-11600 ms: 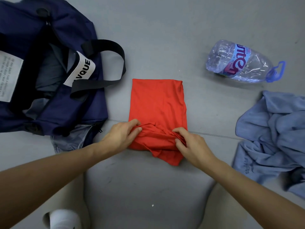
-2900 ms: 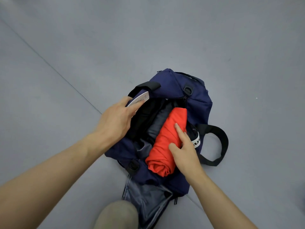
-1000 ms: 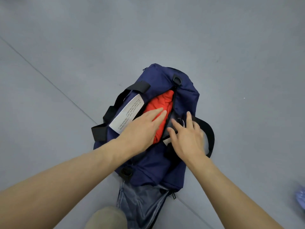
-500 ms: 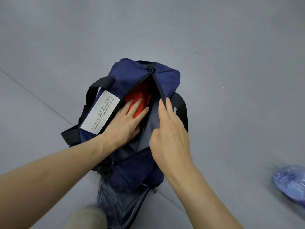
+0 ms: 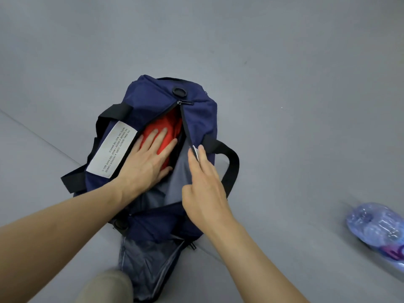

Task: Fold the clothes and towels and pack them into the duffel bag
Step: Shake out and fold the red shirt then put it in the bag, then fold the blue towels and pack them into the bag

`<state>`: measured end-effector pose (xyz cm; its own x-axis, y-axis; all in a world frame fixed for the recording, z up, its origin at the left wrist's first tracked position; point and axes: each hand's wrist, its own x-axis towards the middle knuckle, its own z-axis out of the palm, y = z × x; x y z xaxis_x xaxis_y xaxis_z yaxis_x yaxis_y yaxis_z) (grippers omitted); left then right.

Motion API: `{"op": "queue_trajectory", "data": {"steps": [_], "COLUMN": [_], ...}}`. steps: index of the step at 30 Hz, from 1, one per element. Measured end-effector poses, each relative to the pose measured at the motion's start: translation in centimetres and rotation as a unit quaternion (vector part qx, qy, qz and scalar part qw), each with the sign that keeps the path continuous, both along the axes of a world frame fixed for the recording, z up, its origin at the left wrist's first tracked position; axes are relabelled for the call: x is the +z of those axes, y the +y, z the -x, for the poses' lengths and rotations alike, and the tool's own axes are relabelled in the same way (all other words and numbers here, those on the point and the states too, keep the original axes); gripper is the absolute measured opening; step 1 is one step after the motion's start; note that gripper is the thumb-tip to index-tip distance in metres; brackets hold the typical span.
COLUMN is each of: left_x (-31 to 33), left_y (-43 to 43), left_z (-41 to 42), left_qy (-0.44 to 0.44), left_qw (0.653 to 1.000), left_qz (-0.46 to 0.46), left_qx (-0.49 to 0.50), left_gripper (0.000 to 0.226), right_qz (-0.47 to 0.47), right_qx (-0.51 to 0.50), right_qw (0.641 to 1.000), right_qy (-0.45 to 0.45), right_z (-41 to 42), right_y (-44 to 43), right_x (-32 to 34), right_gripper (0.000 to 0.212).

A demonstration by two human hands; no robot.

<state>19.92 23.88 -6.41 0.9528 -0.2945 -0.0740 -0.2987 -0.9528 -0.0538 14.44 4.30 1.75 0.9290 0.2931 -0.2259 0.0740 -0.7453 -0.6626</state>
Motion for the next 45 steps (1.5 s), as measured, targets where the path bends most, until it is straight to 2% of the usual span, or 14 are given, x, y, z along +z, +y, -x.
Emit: {"op": "queue_trajectory", "data": {"steps": [2,4,5,7,8,10,13,16,20,25,29,34,41,45], "left_x": [0.6,2.1,3.2,5.4,6.6,8.9,10.8,11.8,12.2,10.4,7.7,3.1,0.2,0.7], "left_y": [-0.5,-1.6,-2.3,-4.4,-5.8,-8.8,-14.3,-20.1,-28.0,-38.1,-46.1,-53.6,-58.2,-59.4], "left_z": [-0.6,-0.6,-0.2,1.4,2.5,4.7,8.1,12.0,16.4,18.7,22.5,28.7,33.3,33.5], "left_qy": [0.022,0.019,0.017,-0.001,-0.014,-0.043,-0.063,0.005,0.13,0.169,0.19,0.255,0.266,0.245], "left_qw": [0.999,0.993,0.979,0.92,0.896,0.882,0.918,0.936,0.918,0.877,0.868,0.86,0.853,0.855], "left_qz": [0.015,0.103,0.19,0.364,0.412,0.448,0.392,0.322,0.241,0.15,0.169,0.176,0.228,0.273], "left_qx": [0.018,0.048,0.077,0.148,0.167,0.139,-0.004,-0.139,-0.285,-0.424,-0.427,-0.405,-0.388,-0.367], "left_gripper": [0.091,0.092,0.089,0.078,0.073,0.065,0.064,0.068,0.072,0.073,0.076,0.069,0.069,0.054], "right_qz": [-0.037,-0.049,-0.042,-0.004,0.027,0.094,0.184,0.212,0.168,0.122,0.107,0.126,0.128,0.118], "right_qx": [0.002,-0.011,-0.023,-0.056,-0.069,-0.081,-0.095,-0.152,-0.261,-0.354,-0.416,-0.434,-0.45,-0.481], "right_qw": [0.999,0.998,0.999,0.998,0.997,0.992,0.977,0.963,0.948,0.926,0.903,0.892,0.884,0.868], "right_qy": [0.017,0.025,0.025,0.023,0.023,0.03,0.059,0.073,0.076,0.048,0.012,-0.008,-0.014,-0.035], "right_z": [0.8,1.8,2.4,4.4,5.7,9.1,15.4,21.8,28.7,34.5,37.5,40.4,42.2,42.7], "right_y": [-1.3,-4.1,-6.1,-11.4,-14.3,-20.5,-29.0,-35.2,-40.1,-43.0,-44.3,-45.8,-48.0,-48.6], "right_x": [0.6,1.4,1.6,1.8,1.8,2.0,3.2,4.4,4.1,0.9,-0.5,-1.9,-2.5,-3.6], "right_gripper": [0.075,0.067,0.065,0.063,0.063,0.064,0.064,0.064,0.063,0.064,0.064,0.06,0.057,0.055]}}
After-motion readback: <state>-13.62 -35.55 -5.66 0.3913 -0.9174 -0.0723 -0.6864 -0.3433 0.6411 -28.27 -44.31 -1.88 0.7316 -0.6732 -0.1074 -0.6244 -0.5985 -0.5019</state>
